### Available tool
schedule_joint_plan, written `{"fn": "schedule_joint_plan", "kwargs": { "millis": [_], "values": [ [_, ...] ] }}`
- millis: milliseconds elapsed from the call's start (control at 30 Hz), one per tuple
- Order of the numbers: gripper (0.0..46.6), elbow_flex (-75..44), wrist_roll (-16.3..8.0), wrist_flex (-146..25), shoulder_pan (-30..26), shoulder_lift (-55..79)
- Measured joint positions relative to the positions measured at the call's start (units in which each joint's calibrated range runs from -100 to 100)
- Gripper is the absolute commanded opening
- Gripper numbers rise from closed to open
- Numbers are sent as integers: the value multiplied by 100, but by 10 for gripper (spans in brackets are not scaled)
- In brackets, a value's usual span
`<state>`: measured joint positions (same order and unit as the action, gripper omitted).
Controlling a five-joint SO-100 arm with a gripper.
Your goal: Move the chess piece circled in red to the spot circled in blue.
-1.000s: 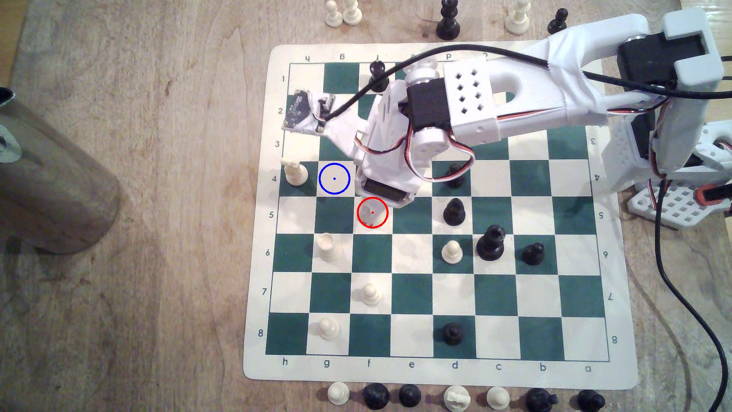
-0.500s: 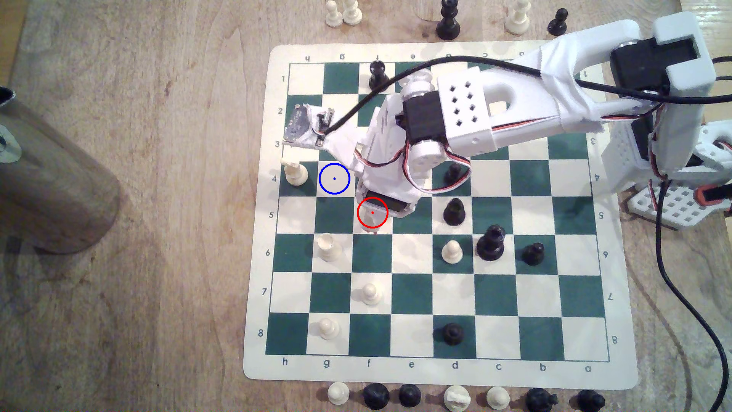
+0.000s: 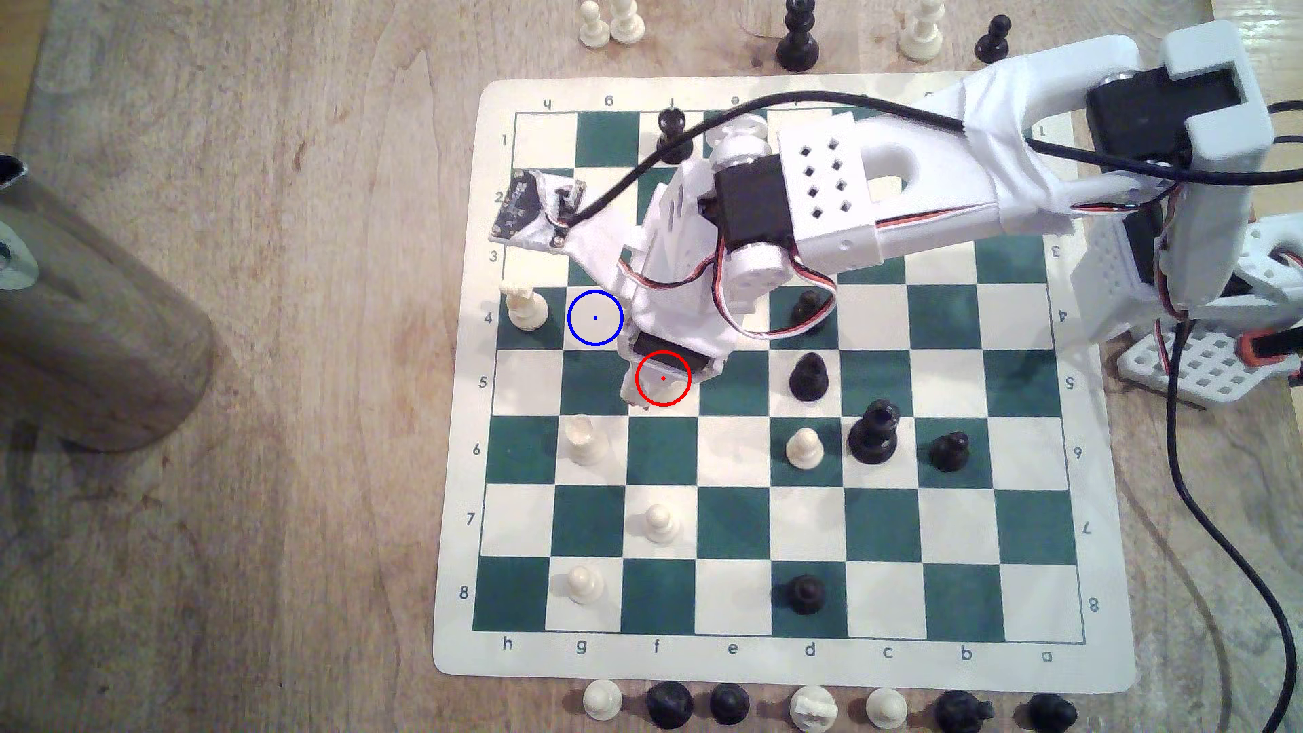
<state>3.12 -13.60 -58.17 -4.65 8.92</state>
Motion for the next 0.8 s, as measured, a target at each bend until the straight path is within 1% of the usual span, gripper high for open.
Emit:
{"fn": "schedule_joint_plan", "kwargs": {
  "millis": [267, 333, 400, 467, 600, 800],
  "values": [
    [146, 0, 0, 0, 0, 92],
    [120, 0, 0, 0, 0, 92],
    [79, 0, 0, 0, -7, 92],
    [56, 0, 5, 0, -15, 92],
    [46, 0, 29, -72, -15, 92],
    [42, 0, 29, -247, -81, 92]
  ]
}}
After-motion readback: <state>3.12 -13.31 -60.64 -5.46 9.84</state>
